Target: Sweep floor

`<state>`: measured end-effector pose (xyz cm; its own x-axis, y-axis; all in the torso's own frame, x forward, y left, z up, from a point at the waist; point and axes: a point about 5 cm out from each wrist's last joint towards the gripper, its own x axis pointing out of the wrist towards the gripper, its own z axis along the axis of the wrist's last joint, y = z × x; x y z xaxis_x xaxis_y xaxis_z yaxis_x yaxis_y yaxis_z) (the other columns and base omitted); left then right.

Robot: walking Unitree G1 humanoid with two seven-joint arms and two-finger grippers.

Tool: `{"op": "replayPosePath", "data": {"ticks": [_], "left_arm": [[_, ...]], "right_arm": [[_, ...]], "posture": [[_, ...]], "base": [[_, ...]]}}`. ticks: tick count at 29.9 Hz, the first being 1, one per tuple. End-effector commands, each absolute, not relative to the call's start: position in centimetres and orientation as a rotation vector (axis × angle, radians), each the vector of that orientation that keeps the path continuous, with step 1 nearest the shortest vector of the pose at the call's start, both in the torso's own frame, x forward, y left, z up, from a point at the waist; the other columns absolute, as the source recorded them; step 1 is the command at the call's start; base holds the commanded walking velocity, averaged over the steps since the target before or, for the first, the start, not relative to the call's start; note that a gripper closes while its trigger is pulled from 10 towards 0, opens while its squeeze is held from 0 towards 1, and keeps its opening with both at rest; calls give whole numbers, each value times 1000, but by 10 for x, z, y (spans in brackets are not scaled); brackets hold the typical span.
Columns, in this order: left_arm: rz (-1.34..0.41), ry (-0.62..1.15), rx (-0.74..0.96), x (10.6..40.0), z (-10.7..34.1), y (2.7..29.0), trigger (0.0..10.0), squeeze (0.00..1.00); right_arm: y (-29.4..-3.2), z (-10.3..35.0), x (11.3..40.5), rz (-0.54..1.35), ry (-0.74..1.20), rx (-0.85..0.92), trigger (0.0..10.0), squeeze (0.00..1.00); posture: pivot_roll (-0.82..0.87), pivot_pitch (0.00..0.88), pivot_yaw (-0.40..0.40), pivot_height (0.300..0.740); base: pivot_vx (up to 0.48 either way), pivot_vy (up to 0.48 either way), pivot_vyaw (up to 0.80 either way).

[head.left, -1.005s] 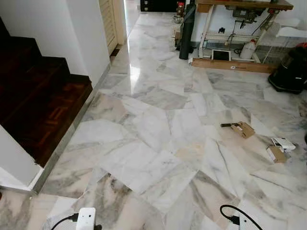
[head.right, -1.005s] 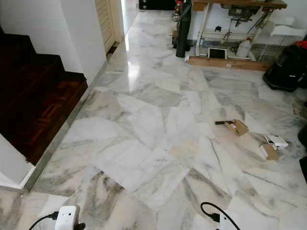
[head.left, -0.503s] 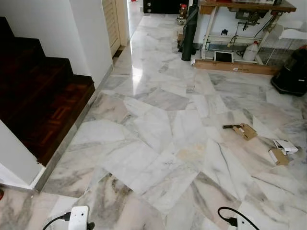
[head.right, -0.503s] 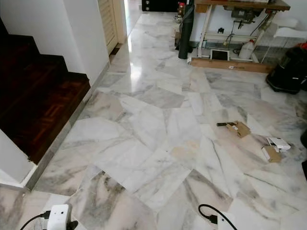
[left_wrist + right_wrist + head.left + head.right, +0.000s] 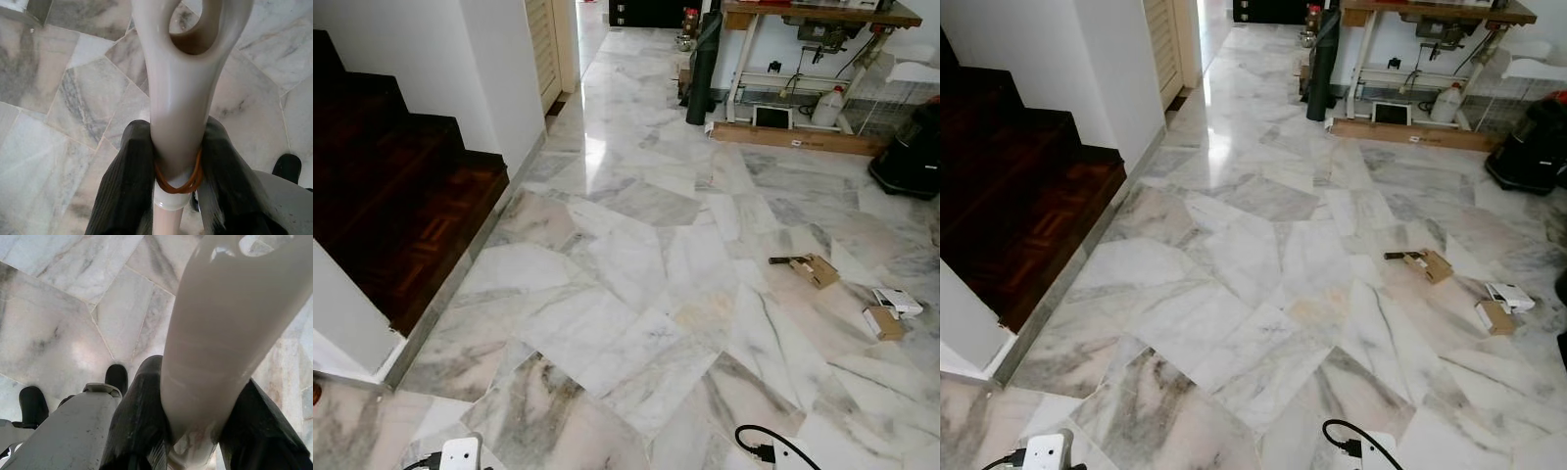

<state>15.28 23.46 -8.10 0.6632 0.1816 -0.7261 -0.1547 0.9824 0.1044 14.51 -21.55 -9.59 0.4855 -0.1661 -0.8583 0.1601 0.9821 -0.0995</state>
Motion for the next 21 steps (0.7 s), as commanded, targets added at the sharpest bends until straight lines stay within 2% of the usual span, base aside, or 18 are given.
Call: {"op": "replayPosePath", "data": {"ticks": [1,6,9,11,14,17,18,21], "left_arm": [[199,798,20,161,-77,236,10000,0],[194,775,31,165,-74,236,10000,0],[213,735,52,170,-70,239,10000,0],[259,660,93,179,-61,247,10000,0],[293,570,115,193,-48,254,10000,0],[297,524,131,202,-41,256,10000,0],[288,469,155,213,-31,258,10000,0],[265,378,189,232,-14,257,10000,0]], "right_arm": [[-213,-96,145,-216,1037,11,10000,0],[-217,-91,155,-226,993,-45,10000,0],[-229,-84,165,-265,945,-133,10000,0],[-243,-69,184,-273,842,-297,10000,0],[-255,-47,212,-314,699,-398,10000,0],[-261,-32,228,-344,617,-427,10000,0],[-266,-13,249,-383,517,-453,10000,0],[-267,14,275,-435,376,-410,10000,0]], "posture": [[118,0,-17,740],[107,0,-19,740],[106,0,-22,740],[109,0,-27,740],[109,0,-30,740],[109,0,-30,740],[105,0,-29,740],[100,0,-31,740]], "base": [[0,0,0],[0,0,0],[0,0,0],[0,0,0],[0,0,0],[0,0,0],[0,0,0],[0,0,0]]}}
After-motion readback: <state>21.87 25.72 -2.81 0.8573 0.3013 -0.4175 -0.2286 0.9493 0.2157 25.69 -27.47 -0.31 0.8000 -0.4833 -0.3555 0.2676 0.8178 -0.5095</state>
